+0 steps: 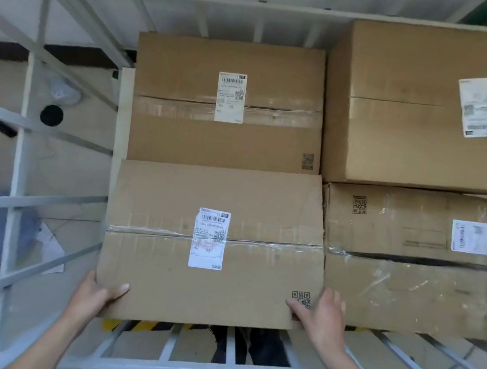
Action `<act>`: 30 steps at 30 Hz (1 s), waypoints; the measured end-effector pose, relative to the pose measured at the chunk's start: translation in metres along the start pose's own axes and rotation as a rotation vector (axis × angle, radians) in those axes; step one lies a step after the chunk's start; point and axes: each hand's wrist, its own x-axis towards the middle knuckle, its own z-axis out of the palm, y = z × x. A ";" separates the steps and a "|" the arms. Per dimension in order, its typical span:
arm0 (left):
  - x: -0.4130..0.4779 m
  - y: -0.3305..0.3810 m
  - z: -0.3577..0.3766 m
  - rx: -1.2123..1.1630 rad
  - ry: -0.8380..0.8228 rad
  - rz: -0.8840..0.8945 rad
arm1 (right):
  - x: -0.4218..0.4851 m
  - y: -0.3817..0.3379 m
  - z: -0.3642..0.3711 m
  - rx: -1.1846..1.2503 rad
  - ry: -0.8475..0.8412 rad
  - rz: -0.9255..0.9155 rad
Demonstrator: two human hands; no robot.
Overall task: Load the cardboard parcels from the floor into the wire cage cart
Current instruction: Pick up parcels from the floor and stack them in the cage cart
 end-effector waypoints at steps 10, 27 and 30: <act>0.020 0.013 0.069 0.278 -0.062 -0.016 | 0.016 -0.057 0.040 -0.318 -0.206 -0.334; -0.076 0.065 0.090 0.284 -0.233 0.257 | -0.022 -0.032 -0.032 -0.319 -0.336 -0.279; -0.118 0.084 0.112 0.312 -0.226 0.370 | -0.040 -0.031 -0.054 -0.320 -0.340 -0.321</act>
